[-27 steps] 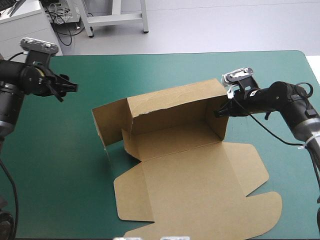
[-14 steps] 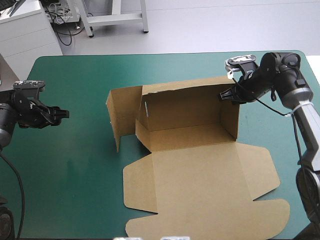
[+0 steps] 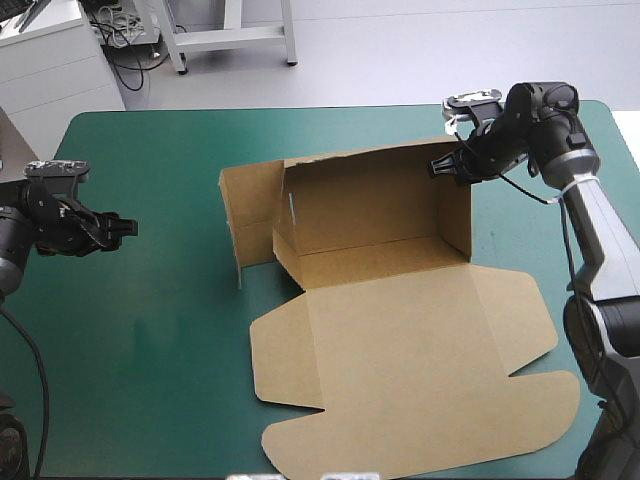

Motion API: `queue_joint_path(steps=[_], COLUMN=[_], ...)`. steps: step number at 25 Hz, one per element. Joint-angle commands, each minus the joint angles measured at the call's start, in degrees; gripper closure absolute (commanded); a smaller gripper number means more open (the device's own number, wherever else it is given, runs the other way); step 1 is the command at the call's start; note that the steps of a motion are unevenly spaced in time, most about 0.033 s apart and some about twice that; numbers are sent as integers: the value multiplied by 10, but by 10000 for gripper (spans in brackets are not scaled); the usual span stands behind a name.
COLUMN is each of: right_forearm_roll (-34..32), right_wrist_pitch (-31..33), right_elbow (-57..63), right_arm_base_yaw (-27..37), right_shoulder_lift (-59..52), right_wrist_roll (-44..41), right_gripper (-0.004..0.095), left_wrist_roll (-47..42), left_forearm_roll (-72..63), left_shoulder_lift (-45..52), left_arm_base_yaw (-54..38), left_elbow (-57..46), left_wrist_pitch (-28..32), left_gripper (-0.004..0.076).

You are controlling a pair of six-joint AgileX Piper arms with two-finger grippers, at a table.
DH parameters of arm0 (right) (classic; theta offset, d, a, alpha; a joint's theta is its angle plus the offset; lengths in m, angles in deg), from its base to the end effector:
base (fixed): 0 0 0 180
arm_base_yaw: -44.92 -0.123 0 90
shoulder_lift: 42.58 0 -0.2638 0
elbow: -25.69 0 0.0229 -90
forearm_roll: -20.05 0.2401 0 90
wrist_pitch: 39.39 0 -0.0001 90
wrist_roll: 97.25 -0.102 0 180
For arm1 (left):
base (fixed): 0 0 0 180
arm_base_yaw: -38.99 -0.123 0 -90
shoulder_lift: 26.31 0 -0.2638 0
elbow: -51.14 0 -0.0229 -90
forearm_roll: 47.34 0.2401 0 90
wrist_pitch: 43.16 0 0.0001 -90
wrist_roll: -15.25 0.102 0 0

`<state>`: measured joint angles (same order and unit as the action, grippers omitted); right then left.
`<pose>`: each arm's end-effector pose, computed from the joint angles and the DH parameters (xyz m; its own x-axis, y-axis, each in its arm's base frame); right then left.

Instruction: Fold the box

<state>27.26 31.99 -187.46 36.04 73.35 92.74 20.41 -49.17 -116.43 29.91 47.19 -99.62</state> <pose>0.3883 0.0730 0.3221 -0.8529 -0.2675 -0.4484 -0.3216 0.9457 0.0474 0.2885 0.0434 0.3038 -0.8678 -0.0655 -0.4926 -0.0823 0.9965 0.0125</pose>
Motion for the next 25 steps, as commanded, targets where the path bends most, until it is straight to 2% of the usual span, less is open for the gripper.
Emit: queue_joint_path(steps=[1,5,8,15,17,19,22,25], right_forearm_roll=[5,5,5,5,8,26,15,4], right_wrist_pitch=[0,-12,-46,-159,-139,-85,0,1], right_elbow=[-51,-96,-115,-118,-134,-166,-208,-208], right_arm_base_yaw=[2,2,2,2,2,2,0,-14], right_shoulder_lift=[10,52,74,89,89,89,89,82], right_wrist_roll=[2,3,3,32,30,19,-10,-39], right_gripper=[835,584,439,256,207,199,199,199], left_wrist_roll=[-2,-2,-2,-2,0,4,4,6], left_forearm_roll=[-4,-4,-4,-4,-4,-4,-13,-15], left_shoulder_lift=[20,20,20,20,20,20,20,20], left_arm_base_yaw=[1,1,1,1,1,1,1,1], left_elbow=[14,14,14,14,14,14,14,14], left_wrist_pitch=[18,15,14,11,9,19,30,31], left_gripper=[251,251,251,253,253,253,253,253])
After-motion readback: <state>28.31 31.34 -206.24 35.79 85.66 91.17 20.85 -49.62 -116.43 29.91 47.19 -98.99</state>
